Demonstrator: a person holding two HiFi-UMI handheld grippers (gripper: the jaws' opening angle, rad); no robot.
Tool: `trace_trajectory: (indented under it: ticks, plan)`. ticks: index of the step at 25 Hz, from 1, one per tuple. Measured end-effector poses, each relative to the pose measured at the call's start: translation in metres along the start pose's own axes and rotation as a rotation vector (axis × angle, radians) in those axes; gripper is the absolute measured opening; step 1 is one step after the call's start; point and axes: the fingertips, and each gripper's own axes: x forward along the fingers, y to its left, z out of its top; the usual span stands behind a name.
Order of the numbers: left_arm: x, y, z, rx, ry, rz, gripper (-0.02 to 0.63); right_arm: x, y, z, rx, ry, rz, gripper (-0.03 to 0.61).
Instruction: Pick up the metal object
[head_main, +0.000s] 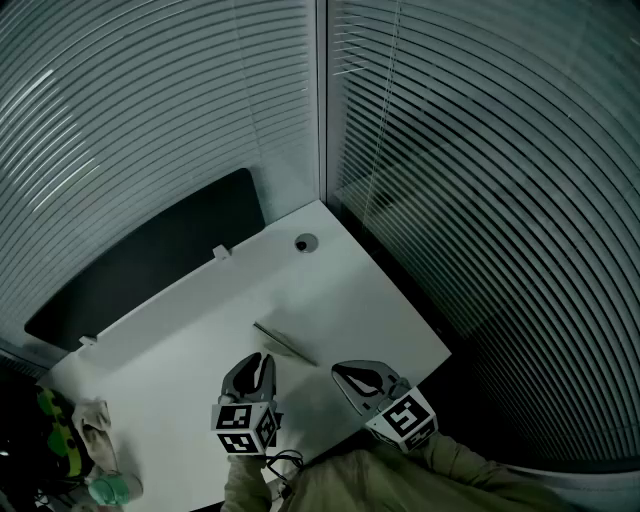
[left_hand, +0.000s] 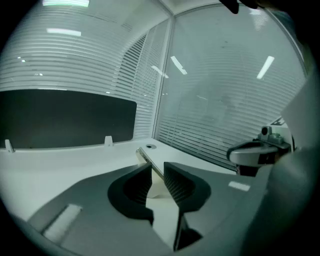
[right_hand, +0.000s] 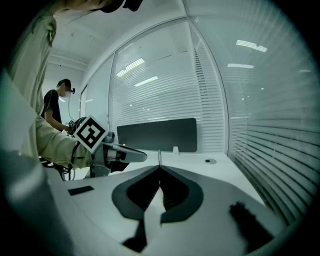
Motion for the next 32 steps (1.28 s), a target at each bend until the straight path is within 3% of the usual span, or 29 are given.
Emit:
trace_trajectory:
  ticks: [4, 9, 14, 19, 22, 32]
  plan:
    - [0.026, 0.023, -0.001, -0.084, 0.031, 0.005, 0.111, 0.003, -0.005, -0.009, 0.008, 0.003, 0.007, 0.005]
    - [0.047, 0.032, 0.004, -0.236, 0.005, -0.069, 0.176, 0.003, -0.013, -0.014, 0.02, 0.02, -0.017, 0.005]
    - [0.064, 0.033, 0.004, -0.266, 0.023, -0.107, 0.189, 0.005, -0.017, -0.016, 0.024, 0.03, -0.03, 0.005]
    - [0.073, 0.028, 0.009, -0.222, 0.022, -0.108, 0.193, 0.007, -0.02, -0.016, 0.023, 0.032, -0.036, 0.005]
    - [0.076, 0.023, 0.011, -0.187, 0.019, -0.117, 0.159, 0.011, -0.019, -0.016, 0.02, 0.033, -0.027, 0.005]
    - [0.078, 0.013, 0.02, -0.16, 0.001, -0.121, 0.136, 0.053, -0.021, -0.012, -0.007, 0.056, 0.026, 0.005]
